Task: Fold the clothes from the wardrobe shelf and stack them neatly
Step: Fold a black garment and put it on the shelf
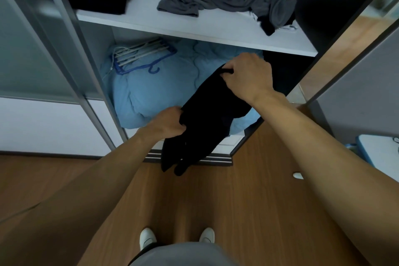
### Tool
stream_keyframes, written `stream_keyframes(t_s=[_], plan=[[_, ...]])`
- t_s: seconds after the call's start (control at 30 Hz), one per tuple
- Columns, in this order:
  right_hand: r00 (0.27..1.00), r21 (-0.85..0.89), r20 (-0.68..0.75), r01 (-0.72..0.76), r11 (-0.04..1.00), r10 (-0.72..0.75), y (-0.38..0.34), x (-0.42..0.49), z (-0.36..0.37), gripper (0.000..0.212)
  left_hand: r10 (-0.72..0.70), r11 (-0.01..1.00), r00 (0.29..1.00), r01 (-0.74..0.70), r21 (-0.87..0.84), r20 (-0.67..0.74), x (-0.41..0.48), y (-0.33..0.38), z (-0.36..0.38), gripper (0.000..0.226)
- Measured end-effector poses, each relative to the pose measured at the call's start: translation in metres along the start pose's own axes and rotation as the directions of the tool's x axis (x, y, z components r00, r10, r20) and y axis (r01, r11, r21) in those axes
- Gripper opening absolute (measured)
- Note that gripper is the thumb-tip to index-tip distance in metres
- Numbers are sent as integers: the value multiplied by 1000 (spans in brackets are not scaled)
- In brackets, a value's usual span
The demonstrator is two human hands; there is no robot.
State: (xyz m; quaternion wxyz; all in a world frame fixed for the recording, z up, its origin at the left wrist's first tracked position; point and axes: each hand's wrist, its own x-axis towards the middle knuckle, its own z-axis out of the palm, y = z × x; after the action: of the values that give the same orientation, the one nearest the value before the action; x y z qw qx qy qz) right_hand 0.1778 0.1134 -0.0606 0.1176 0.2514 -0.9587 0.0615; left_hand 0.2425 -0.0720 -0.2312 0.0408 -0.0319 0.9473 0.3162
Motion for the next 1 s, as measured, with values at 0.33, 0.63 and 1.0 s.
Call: stream_keyframes(t_s=[0.33, 0.63, 1.0], plan=[[889, -90, 455, -16, 996, 56, 25, 4, -4, 43, -145, 920, 949, 25, -390, -281, -5, -32, -28, 30], [929, -153, 313, -159, 975, 200, 34, 7, 5, 25, -46, 856, 991, 106, -507, 128, -20, -26, -44, 25], [932, -234, 288, -156, 960, 222, 50, 3, 40, 15, -72, 531, 997, 70, -844, 38, -18, -8, -67, 37]])
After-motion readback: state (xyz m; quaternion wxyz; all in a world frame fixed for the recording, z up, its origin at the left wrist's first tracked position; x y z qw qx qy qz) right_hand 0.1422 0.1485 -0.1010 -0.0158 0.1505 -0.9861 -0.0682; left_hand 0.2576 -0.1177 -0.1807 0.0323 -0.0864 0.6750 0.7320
